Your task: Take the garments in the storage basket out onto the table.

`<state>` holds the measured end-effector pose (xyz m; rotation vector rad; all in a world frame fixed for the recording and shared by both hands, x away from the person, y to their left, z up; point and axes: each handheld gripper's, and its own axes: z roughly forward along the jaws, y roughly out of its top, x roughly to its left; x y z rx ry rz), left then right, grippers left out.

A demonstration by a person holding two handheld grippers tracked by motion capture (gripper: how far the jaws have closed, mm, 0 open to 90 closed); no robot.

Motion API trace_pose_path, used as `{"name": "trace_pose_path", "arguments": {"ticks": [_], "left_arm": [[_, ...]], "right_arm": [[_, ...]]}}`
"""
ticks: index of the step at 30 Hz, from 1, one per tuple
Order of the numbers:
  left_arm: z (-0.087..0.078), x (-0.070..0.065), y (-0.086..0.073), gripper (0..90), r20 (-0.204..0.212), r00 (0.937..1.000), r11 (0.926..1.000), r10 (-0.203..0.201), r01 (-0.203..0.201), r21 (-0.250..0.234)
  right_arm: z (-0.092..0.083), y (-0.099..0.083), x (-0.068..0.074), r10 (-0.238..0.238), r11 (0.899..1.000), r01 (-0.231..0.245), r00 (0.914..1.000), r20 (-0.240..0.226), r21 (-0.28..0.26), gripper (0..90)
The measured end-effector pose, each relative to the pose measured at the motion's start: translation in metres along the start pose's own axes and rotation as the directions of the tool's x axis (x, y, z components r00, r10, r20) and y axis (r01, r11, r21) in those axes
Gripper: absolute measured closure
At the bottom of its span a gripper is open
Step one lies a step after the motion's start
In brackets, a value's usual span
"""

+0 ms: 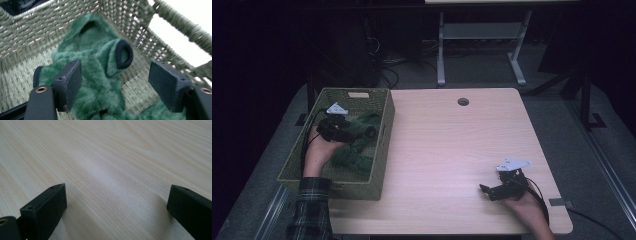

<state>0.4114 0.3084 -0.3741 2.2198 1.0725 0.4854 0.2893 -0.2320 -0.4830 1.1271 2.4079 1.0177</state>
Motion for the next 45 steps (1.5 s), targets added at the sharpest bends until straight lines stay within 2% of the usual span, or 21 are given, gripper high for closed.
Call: {"name": "trace_pose_path", "arguments": {"ticks": [7,13,18,21,24,25,28,30,32,35,37,41,45], "left_arm": [[0.01,0.004,-0.006,33.2,-0.009,0.9998,0.999,-0.019,0.02,0.04],[0.019,0.008,-0.013,33.2,-0.008,0.9991,0.9949,-0.042,0.043,0.092],[0.025,0.01,-0.018,33.4,-0.006,0.9984,0.9919,-0.057,0.057,0.113],[0.028,0.011,-0.02,36.3,-0.009,0.9978,0.9881,-0.065,0.066,0.139],[0.032,0.011,-0.023,38.6,-0.012,0.9961,0.9807,-0.087,0.088,0.175],[0.033,0.011,-0.024,40.0,-0.016,0.9961,0.9762,-0.087,0.089,0.198],[0.035,0.01,-0.025,48.2,-0.014,0.9944,0.9694,-0.105,0.106,0.222],[0.034,0.01,-0.025,55.4,-0.013,0.9943,0.9704,-0.106,0.106,0.217],[0.033,0.01,-0.024,64.3,-0.005,0.992,0.9679,-0.126,0.124,0.219],[0.032,0.01,-0.024,71.4,0.002,0.9884,0.9617,-0.152,0.147,0.231],[0.03,0.01,-0.023,73.8,-0.001,0.9855,0.9585,-0.17,0.165,0.232],[0.024,0.01,-0.019,75.9,0.0,0.9816,0.961,-0.191,0.187,0.204],[0.019,0.01,-0.017,76.2,0.015,0.9755,0.9601,-0.219,0.213,0.181]], "right_arm": [[0.0,0.0,0.0,-0.002,1.0,0.002,1.0,0.001,0.001,2.4],[0.0,0.0,0.0,-0.002,1.0,0.002,1.0,0.001,0.001,2.4],[0.0,0.0,0.0,-0.003,1.0,0.003,1.0,0.001,0.001,2.4],[0.0,0.0,0.0,-0.001,1.0,0.001,1.0,0.0,0.0,2.4],[0.0,0.0,0.0,-0.002,1.0,0.002,1.0,0.001,0.001,2.4],[0.0,0.0,0.0,-0.002,1.0,0.002,1.0,0.001,0.001,2.4],[0.0,0.0,0.0,-0.002,1.0,0.002,1.0,0.001,0.001,2.4],[0.0,0.0,0.0,-0.003,1.0,0.003,1.0,0.001,0.001,2.4],[0.0,0.0,0.0,-0.003,1.0,0.003,1.0,0.001,0.001,2.4],[0.0,0.0,0.0,-0.003,1.0,0.003,1.0,0.001,0.001,2.4],[0.0,0.0,0.0,-0.003,1.0,0.003,1.0,0.001,0.001,2.4],[0.0,0.0,0.0,-0.003,1.0,0.003,1.0,0.001,0.001,2.4],[0.0,0.0,0.0,-0.002,1.0,0.002,1.0,0.001,0.001,2.4]]}}
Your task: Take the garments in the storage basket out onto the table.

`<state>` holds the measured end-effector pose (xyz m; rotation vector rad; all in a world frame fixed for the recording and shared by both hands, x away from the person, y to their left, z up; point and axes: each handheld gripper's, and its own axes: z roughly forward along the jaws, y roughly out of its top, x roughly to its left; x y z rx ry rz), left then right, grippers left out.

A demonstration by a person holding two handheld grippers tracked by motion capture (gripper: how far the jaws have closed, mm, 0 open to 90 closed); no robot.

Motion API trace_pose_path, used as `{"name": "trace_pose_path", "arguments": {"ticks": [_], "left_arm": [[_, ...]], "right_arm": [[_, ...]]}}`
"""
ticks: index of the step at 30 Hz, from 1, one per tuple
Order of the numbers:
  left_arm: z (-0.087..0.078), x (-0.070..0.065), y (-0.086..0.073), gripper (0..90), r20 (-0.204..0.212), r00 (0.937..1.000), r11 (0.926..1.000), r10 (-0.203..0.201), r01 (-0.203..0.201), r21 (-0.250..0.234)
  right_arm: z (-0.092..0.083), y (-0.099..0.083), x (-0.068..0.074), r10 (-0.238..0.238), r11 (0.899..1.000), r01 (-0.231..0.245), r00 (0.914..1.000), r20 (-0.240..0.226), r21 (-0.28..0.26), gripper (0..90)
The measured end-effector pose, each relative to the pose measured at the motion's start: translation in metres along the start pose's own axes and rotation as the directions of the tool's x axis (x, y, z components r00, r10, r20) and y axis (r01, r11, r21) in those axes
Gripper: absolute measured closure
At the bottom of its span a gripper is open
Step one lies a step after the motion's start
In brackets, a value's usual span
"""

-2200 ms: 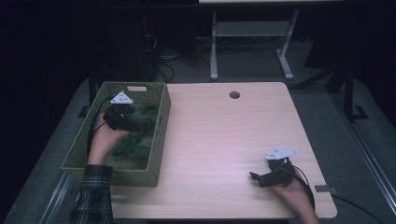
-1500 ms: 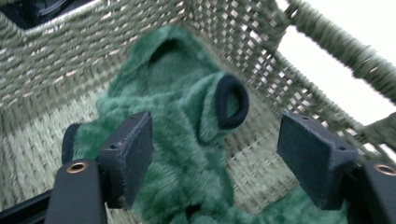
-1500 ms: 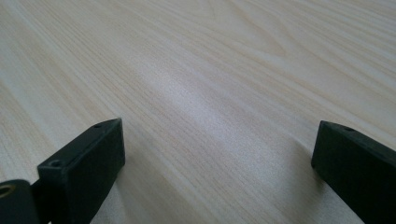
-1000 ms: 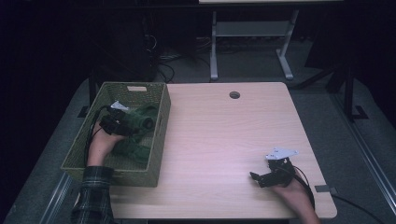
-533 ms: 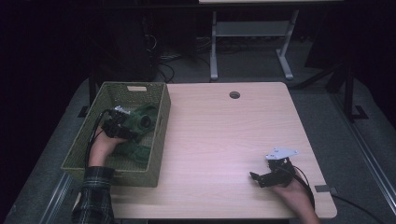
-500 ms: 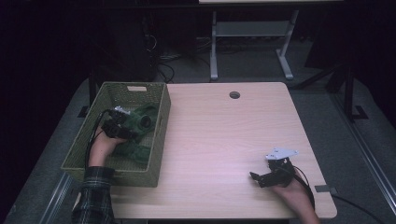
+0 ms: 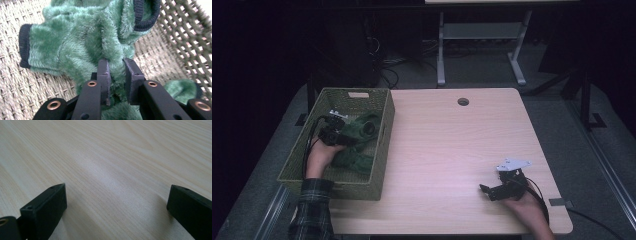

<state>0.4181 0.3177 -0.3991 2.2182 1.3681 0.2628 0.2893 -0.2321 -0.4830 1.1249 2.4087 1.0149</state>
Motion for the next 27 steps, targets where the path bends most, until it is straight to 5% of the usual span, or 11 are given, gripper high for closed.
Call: {"name": "trace_pose_path", "arguments": {"ticks": [6,13,27], "left_arm": [[-0.011,0.001,0.001,76.1,0.074,0.9971,0.9977,-0.019,0.024,-0.063],[-0.026,-0.003,0.004,76.8,0.109,0.9939,0.9904,-0.011,0.026,-0.135],[-0.071,-0.024,0.014,76.8,0.143,0.9895,0.9501,0.021,0.025,-0.311]], "right_arm": [[0.0,0.0,0.0,0.002,1.0,-0.002,1.0,-0.001,-0.001,2.4],[0.0,0.0,0.0,0.002,1.0,-0.002,1.0,-0.001,-0.001,2.4],[0.0,0.0,0.0,-0.001,1.0,0.001,1.0,0.0,-0.001,2.4]]}}
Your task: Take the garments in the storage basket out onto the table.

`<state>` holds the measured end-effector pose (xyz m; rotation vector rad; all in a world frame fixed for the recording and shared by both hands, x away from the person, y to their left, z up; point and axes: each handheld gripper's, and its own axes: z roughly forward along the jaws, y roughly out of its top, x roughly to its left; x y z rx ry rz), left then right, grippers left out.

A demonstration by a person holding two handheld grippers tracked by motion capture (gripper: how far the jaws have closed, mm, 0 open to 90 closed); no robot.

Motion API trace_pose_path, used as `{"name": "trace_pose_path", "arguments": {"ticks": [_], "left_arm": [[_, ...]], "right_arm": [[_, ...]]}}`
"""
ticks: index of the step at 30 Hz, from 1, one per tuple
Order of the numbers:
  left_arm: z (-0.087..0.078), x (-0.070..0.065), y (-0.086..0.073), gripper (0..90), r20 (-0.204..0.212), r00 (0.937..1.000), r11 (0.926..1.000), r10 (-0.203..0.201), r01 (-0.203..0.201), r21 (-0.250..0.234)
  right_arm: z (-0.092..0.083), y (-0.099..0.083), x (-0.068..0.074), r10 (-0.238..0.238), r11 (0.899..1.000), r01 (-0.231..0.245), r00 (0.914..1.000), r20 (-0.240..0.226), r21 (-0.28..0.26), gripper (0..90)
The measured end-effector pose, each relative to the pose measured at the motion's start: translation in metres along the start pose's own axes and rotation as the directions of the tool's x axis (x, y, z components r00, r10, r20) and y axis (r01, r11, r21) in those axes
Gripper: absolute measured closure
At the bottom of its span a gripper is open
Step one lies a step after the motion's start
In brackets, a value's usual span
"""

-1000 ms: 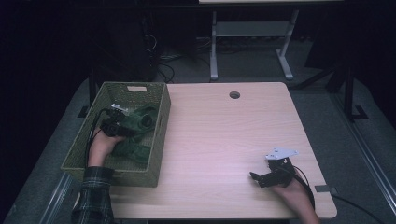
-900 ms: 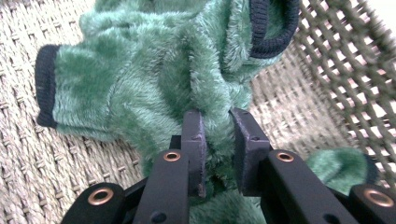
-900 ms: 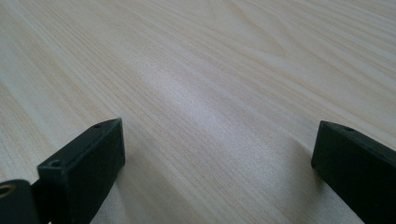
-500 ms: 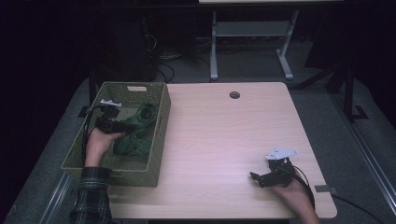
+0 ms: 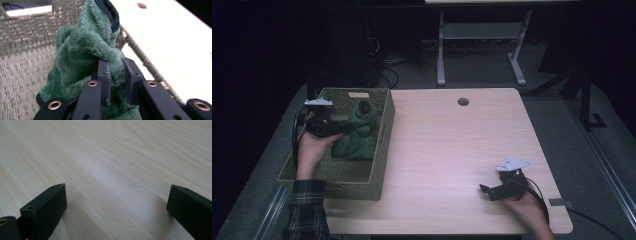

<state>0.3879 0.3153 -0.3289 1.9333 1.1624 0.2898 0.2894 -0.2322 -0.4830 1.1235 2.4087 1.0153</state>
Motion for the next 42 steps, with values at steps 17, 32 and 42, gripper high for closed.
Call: {"name": "trace_pose_path", "arguments": {"ticks": [17,32,42], "left_arm": [[-0.035,-0.042,0.031,77.7,0.11,0.9887,0.9852,0.101,-0.084,-0.149],[-0.051,-0.083,0.078,78.6,0.181,0.9604,0.961,0.211,-0.17,-0.218],[-0.04,-0.111,0.096,78.8,0.244,0.9357,0.9498,0.255,-0.195,-0.245]], "right_arm": [[0.0,0.0,0.0,0.001,1.0,-0.001,1.0,0.0,0.0,2.4],[0.0,0.0,0.0,0.004,1.0,-0.004,1.0,0.0,0.0,2.4],[0.0,0.0,0.001,0.012,1.0,-0.012,0.9999,-0.001,0.002,2.5]]}}
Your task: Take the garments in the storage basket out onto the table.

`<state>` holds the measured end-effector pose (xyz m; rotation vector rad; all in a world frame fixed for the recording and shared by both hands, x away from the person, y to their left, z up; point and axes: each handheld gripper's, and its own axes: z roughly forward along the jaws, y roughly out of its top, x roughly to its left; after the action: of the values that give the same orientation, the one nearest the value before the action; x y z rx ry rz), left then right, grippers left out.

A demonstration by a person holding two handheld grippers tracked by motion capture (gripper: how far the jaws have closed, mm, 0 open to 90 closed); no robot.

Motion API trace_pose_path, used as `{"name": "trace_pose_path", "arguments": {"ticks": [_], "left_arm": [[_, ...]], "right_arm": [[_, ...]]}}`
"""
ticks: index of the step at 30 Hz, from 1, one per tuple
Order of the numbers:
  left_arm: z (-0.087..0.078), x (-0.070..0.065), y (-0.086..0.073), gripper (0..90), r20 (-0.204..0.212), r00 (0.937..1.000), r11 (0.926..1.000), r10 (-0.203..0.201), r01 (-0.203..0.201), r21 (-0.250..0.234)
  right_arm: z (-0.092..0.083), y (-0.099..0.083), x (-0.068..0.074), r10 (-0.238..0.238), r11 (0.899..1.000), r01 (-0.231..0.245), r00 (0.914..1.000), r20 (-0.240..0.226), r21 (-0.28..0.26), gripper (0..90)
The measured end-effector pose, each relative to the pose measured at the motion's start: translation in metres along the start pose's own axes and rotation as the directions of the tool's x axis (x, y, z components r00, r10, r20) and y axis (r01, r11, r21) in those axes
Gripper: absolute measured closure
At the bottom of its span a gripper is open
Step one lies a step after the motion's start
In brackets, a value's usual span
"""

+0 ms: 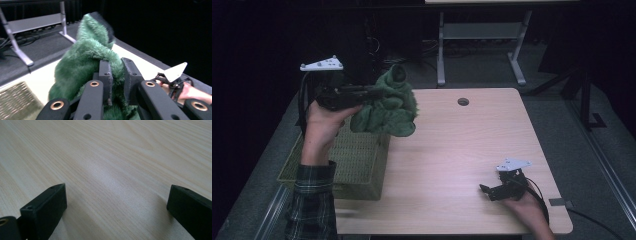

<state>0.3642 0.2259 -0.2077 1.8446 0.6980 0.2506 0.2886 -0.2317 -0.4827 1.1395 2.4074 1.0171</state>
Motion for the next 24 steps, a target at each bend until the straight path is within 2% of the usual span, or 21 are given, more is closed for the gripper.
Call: {"name": "trace_pose_path", "arguments": {"ticks": [9,16,24], "left_arm": [[0.034,-0.017,-0.001,78.8,0.059,0.9983,0.9999,0.001,-0.002,0.011],[0.063,-0.03,-0.009,78.8,0.085,0.9963,0.9995,-0.012,0.01,0.03],[0.089,-0.044,-0.017,78.8,0.107,0.9942,0.9986,-0.011,0.006,0.052]], "right_arm": [[0.0,0.0,0.0,0.002,1.0,-0.002,1.0,0.0,0.001,2.4],[0.0,0.0,0.0,0.0,1.0,0.0,1.0,0.001,-0.001,2.4],[0.0,0.0,0.0,0.0,1.0,0.0,1.0,0.001,-0.001,2.4]]}}
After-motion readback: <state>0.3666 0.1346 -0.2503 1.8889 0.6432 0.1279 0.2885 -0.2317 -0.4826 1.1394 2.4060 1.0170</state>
